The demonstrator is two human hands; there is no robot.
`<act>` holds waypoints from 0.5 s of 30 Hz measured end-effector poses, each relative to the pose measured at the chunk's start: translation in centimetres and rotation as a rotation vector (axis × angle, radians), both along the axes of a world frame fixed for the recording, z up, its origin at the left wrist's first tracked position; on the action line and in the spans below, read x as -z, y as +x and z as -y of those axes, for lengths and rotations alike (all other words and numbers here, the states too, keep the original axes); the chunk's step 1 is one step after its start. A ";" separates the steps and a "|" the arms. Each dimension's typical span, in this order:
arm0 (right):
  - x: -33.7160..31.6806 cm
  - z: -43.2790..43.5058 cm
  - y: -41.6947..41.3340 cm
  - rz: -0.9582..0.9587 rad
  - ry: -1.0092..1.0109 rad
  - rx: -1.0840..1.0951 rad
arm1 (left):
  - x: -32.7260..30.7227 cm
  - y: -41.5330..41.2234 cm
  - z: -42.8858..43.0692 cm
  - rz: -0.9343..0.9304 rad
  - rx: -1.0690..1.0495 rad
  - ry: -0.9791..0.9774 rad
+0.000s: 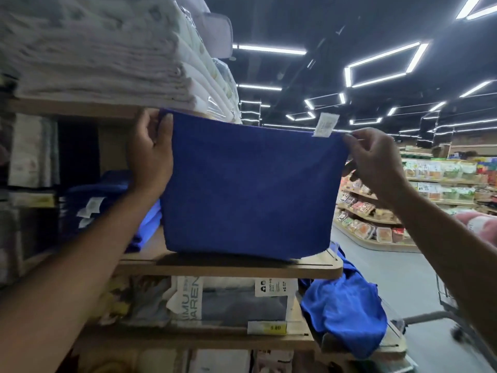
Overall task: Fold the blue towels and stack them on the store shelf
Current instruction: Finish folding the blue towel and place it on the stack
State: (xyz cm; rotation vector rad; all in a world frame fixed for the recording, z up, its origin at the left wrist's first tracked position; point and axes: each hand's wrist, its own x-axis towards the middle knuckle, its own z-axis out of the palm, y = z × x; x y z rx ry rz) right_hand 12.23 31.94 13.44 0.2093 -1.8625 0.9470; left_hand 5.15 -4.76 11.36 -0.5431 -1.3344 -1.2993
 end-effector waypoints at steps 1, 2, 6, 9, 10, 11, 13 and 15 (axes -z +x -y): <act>-0.8 0.3 0.4 -0.018 -0.020 -0.030 | -0.7 0.5 0.3 -0.023 -0.023 -0.005; -1.5 0.5 0.7 -0.036 -0.029 -0.048 | -1.5 1.0 0.6 -0.045 -0.059 -0.011; -4.0 0.4 1.6 -0.056 -0.044 -0.122 | -4.1 2.4 1.9 -0.076 -0.161 -0.025; -4.2 -0.4 0.8 -0.032 -0.086 -0.199 | -3.8 1.9 3.2 -0.056 -0.193 -0.027; -3.5 -0.5 0.1 -0.006 -0.057 -0.178 | -3.0 1.4 3.3 -0.034 -0.199 -0.036; -2.2 -0.4 -0.8 0.051 0.004 -0.146 | -1.7 0.7 3.3 0.005 -0.207 -0.059; 1.2 -0.1 -2.6 0.245 0.112 -0.107 | 2.1 -1.2 3.1 0.124 -0.224 -0.144; 4.3 -0.2 -3.8 0.387 0.070 -0.149 | 6.1 -3.2 3.3 0.222 -0.211 -0.198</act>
